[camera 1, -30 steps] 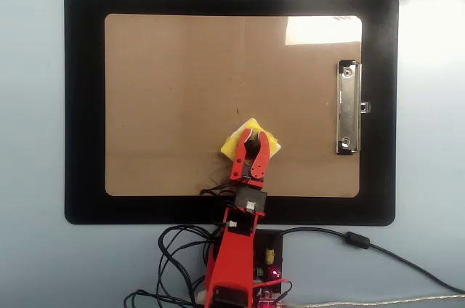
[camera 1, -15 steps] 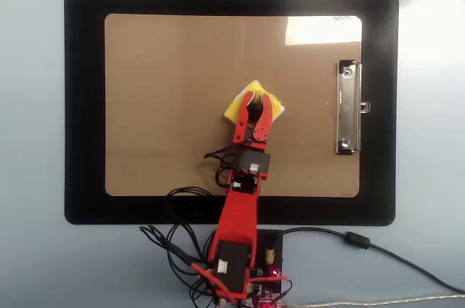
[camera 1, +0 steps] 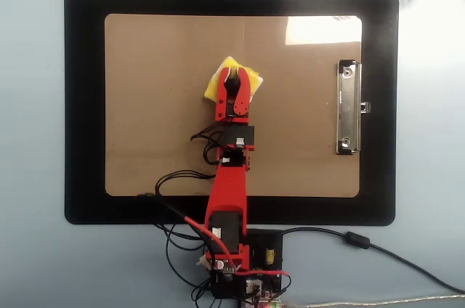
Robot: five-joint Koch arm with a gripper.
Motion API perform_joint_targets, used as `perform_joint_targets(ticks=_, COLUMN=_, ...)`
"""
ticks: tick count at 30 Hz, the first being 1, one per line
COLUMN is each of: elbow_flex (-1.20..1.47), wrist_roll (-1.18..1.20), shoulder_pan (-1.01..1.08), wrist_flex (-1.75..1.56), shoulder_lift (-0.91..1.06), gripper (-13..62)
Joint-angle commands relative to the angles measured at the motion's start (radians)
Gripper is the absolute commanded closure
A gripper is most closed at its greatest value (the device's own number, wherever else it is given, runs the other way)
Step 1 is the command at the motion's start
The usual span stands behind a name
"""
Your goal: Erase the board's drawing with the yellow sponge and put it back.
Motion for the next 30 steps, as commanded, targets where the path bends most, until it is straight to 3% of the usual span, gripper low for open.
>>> perform_joint_targets(ticks=1, elbow_flex=0.032, wrist_roll=-0.014, shoulder_pan=-0.011, wrist_flex=0.003, shoulder_lift=0.041, gripper=57.5)
perform_joint_targets(ticks=4, elbow_flex=0.147, wrist_roll=-0.015, shoulder_pan=-0.021, wrist_flex=0.11, shoulder_lift=0.273, gripper=57.5)
perform_joint_targets(ticks=8, elbow_flex=0.204, wrist_roll=-0.048, shoulder_pan=-0.173, wrist_flex=0.607, shoulder_lift=0.707, gripper=57.5)
perform_joint_targets(ticks=11, elbow_flex=0.124, wrist_roll=-0.202, shoulder_pan=-0.295, wrist_flex=0.956, shoulder_lift=0.907, gripper=57.5)
perform_joint_targets(ticks=17, elbow_flex=-0.018, wrist_roll=-0.345, shoulder_pan=-0.612, wrist_flex=1.132, shoulder_lift=0.894, gripper=57.5)
perform_joint_targets(ticks=21, elbow_flex=-0.112, wrist_roll=-0.344, shoulder_pan=-0.747, wrist_flex=1.124, shoulder_lift=0.742, gripper=57.5)
perform_joint_targets(ticks=30, elbow_flex=-0.183, wrist_roll=-0.347, shoulder_pan=-0.825, wrist_flex=1.121, shoulder_lift=0.614, gripper=57.3)
